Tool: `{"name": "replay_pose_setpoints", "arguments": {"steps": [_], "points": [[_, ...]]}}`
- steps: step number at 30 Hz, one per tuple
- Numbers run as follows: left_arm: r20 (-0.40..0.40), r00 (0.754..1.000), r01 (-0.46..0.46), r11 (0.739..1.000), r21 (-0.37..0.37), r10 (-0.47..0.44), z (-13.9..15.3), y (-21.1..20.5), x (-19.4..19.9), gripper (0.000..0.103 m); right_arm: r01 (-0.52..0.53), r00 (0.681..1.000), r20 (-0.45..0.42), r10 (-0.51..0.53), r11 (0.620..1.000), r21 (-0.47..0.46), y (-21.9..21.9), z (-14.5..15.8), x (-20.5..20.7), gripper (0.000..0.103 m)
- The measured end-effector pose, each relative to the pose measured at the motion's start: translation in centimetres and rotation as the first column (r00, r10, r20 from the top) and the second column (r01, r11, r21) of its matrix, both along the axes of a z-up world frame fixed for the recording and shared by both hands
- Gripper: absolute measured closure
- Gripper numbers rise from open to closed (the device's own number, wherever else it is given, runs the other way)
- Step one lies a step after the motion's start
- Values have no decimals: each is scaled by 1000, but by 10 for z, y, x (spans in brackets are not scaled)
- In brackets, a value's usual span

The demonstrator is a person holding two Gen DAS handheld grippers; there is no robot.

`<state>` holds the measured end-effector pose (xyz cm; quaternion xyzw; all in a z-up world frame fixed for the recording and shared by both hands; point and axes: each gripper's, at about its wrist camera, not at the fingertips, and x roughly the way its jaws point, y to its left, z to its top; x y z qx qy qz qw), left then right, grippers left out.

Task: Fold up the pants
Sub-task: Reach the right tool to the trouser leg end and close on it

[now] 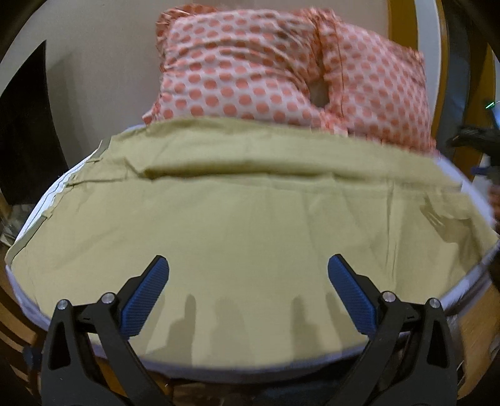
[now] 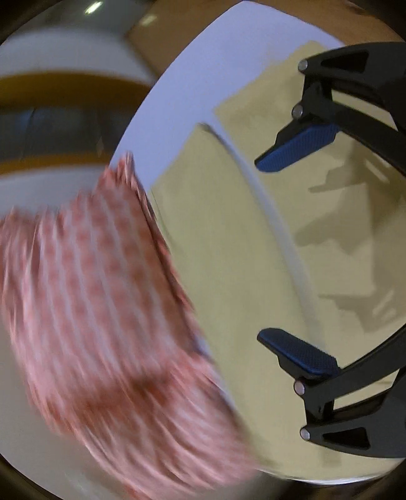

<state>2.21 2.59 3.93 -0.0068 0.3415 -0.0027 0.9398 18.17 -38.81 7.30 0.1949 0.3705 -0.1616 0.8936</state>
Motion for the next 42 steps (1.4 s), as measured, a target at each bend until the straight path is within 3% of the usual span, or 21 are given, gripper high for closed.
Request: {"name": "replay_pose_setpoints", "arguments": {"steps": [1,3,7,9,13,16,17,19,22,24,27,31,34,35,37,38,40,42], "points": [[10,1000,-6,1000,-12,6,4,4,5,2,40,999,-24,-40,999,8,-10,-2,19,28],[25,1000,-11,1000,-29,11,9,11,14,2,143,985,-97,-140,989,22,-35,-10,70,36],[44,999,-21,999,-39,23,12,19,25,2,296,937,-202,-285,955,27,-60,-35,146,36],[55,998,-26,999,-33,27,12,21,26,2,338,921,-218,-323,941,29,-65,-44,165,36],[57,998,-28,1000,-12,28,7,23,32,2,366,882,-296,-366,929,-57,-69,-70,189,38],[42,999,-26,1000,-11,27,3,24,37,2,350,904,-234,-358,934,-77,-69,-72,181,50],[36,999,-27,1000,-16,27,1,25,40,2,323,920,-209,-333,943,-81,-68,-72,176,56],[28,999,-24,999,-30,25,-2,26,41,2,296,940,-160,-302,953,-61,-70,-72,163,84],[17,1000,-23,997,-68,24,-4,30,41,2,286,954,-94,-286,958,-9,-76,-75,149,94],[11,1000,-26,995,-95,27,-3,33,40,2,276,961,-41,-273,957,92,-88,-78,137,100],[20,999,-43,991,-124,46,0,41,32,2,257,955,69,-288,922,290,-106,-74,111,101],[59,995,-68,984,-165,79,8,53,19,2,130,940,251,-232,922,364,-107,-42,51,101],[65,994,-78,980,-182,91,12,58,14,2,29,916,353,-193,906,422,-101,-21,-20,101],[66,994,-77,979,-187,91,13,58,12,2,-10,905,385,-178,899,438,-97,-19,-60,101],[70,994,-67,978,-196,82,14,57,9,2,-20,902,395,-174,898,439,-87,-23,-99,101],[73,994,-61,978,-199,77,15,56,8,2,8,912,369,-181,905,425,-82,-32,-132,102],[78,995,-50,978,-202,67,16,54,8,2,62,927,314,-204,910,410,-79,-49,-159,102],[76,996,-32,978,-207,48,18,51,10,2,91,948,230,-219,882,463,-83,-70,-180,102]]}}
